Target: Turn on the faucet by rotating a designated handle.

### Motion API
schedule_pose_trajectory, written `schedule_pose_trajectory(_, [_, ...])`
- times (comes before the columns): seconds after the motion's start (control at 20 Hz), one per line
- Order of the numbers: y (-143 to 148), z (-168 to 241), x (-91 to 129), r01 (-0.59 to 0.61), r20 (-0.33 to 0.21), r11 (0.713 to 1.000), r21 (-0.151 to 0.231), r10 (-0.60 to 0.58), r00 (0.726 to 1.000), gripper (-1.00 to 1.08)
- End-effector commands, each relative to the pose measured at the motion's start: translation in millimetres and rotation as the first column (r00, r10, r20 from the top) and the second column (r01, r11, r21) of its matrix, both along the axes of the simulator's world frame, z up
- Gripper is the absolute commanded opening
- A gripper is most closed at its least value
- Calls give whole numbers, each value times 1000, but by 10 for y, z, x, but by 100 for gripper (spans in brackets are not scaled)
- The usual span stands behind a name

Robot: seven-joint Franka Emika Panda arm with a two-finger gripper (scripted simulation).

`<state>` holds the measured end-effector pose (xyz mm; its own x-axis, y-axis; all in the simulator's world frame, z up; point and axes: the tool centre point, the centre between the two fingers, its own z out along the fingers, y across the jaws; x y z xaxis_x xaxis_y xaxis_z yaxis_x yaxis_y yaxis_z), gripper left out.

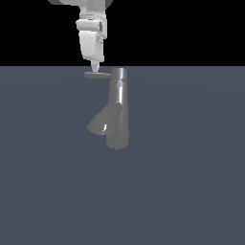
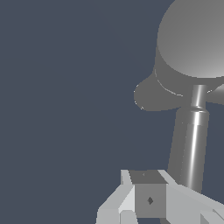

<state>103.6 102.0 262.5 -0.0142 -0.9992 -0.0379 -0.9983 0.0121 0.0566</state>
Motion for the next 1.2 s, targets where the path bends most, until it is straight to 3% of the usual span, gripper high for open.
schedule_pose_trajectory(0.0, [42,-51,10,12,-3,1000,5,-12,1000,-100])
schedule_pose_trajectory(0.8, [94,-270,139,99,-7,995,13,-99,995,-100])
schedule_pose_trajectory(1.15, [116,-198,-13,98,-7,995,13,-98,995,-100])
